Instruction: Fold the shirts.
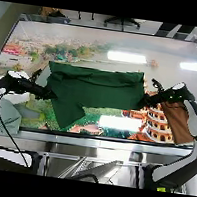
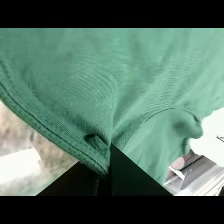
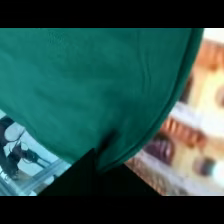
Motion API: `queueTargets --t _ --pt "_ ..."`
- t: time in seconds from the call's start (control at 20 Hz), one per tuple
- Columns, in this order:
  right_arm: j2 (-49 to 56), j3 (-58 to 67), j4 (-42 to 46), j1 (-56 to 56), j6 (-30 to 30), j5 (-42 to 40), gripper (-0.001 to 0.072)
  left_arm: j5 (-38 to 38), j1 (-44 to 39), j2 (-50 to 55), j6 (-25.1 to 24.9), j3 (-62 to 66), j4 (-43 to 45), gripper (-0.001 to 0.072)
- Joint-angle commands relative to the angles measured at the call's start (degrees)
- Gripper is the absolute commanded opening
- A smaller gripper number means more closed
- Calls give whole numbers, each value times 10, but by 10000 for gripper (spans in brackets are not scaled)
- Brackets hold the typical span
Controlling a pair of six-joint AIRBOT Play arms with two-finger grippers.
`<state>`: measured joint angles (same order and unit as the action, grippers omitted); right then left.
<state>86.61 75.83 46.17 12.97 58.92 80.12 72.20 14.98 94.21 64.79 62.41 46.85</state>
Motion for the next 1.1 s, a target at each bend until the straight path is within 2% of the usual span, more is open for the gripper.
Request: queueTargets --t 0.0,0.15,0.3,0.4,0.5,0.7,0.9,1.0,1.05 --pt "-28 9 -110 -8 -24 14 25 6 3 -53 -17 1 -24 20" --pt "-118 79 -160 -5 -34 13 25 55 16 -169 -24 49 -61 20" --pt "-238 206 -213 -1 -48 -35 25 109 42 -299 -24 184 -143 20" --pt "-315 288 -217 3 -52 -101 24 100 64 -374 -20 306 -171 20" --pt "-382 348 -198 3 -59 -165 24 66 98 -428 -8 431 -165 20" --pt "-475 391 -124 3 -60 -252 24 37 191 -481 14 595 -164 19" --pt "-493 390 -68 3 -58 -257 24 14 200 -504 10 559 -147 19" --pt "-465 381 -59 3 -44 -228 24 15 200 -501 -11 499 -120 19" --pt "-441 370 -64 2 -36 -203 24 25 199 -488 -25 460 -141 19"
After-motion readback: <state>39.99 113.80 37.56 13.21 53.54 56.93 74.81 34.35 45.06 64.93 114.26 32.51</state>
